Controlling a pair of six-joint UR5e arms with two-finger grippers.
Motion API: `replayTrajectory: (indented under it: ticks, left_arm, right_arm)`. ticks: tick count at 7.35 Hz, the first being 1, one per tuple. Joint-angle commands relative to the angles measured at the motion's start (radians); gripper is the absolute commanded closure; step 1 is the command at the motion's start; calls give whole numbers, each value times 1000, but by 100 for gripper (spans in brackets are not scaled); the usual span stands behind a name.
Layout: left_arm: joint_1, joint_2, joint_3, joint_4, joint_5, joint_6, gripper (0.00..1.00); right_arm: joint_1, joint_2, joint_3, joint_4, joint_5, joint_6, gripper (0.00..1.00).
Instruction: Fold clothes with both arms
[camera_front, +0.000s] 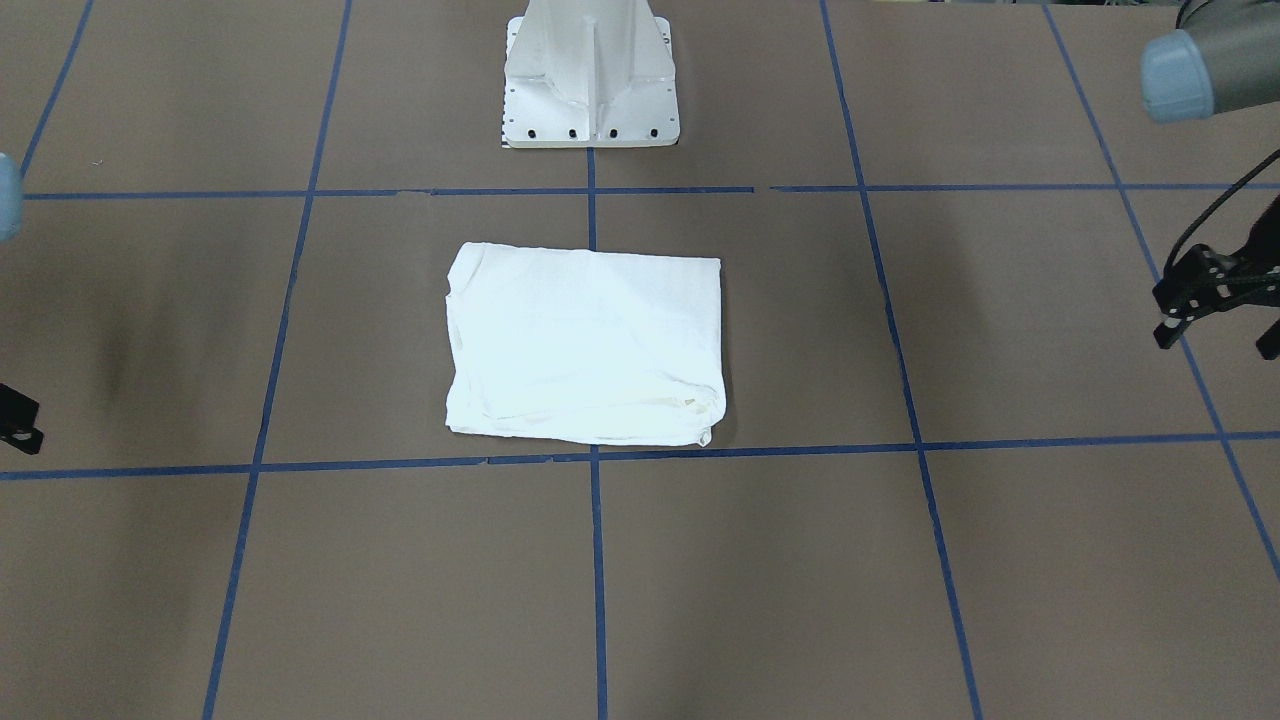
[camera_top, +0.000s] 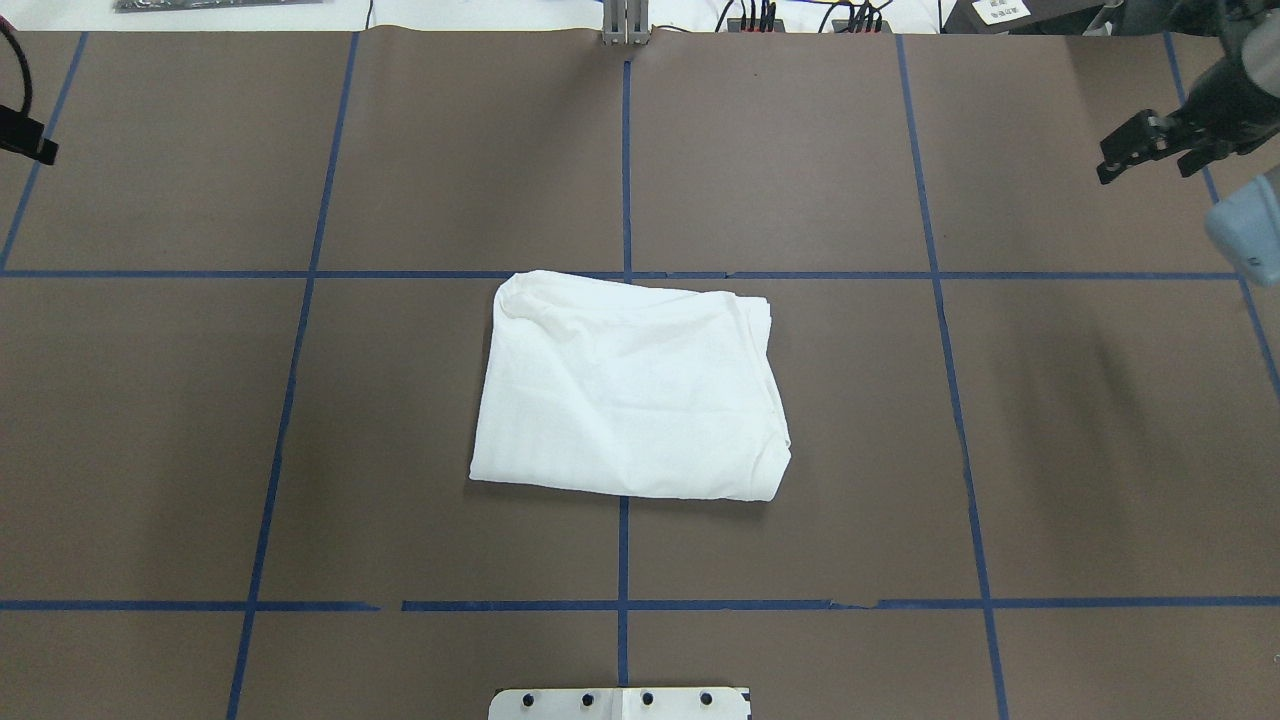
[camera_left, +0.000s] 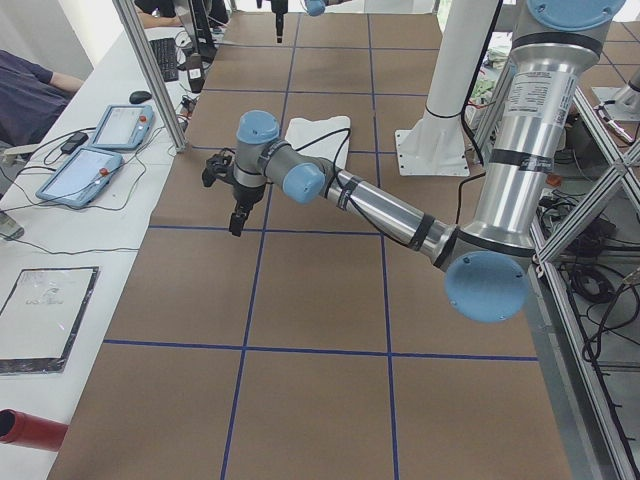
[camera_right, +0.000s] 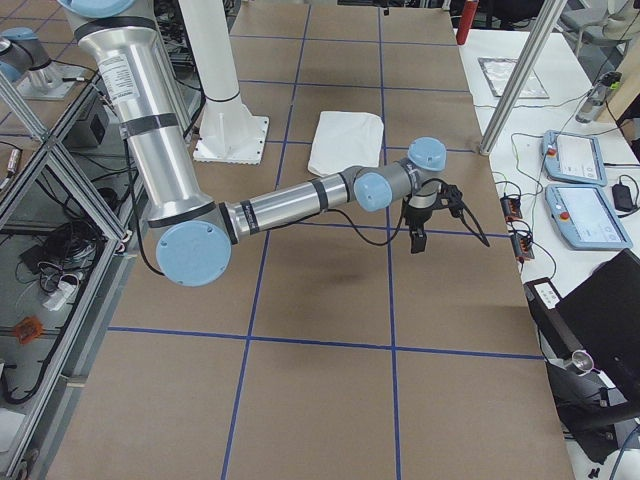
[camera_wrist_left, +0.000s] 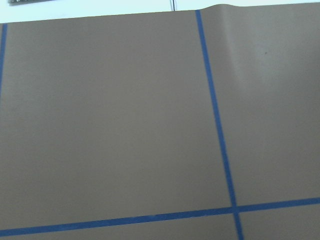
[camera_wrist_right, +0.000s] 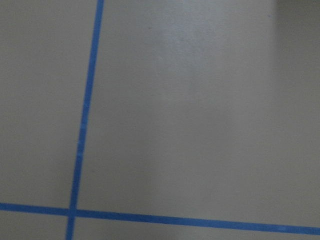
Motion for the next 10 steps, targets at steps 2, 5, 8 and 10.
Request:
replayTrajectory:
  ticks: [2, 5, 8, 10]
  left_arm:
    - [-114, 108, 9, 21, -67, 226, 0]
    - [-141, 134, 72, -13, -52, 234, 0]
    - [-172, 153, 83, 105, -58, 307, 0]
    - [-193, 156, 185, 100, -64, 404, 0]
  right_arm:
    - [154, -185, 32, 14, 60, -236, 0]
    - [182, -255, 37, 19, 63, -227, 0]
    - [196, -271, 31, 6, 110, -145, 0]
    - [223, -294, 39, 6, 144, -144, 0]
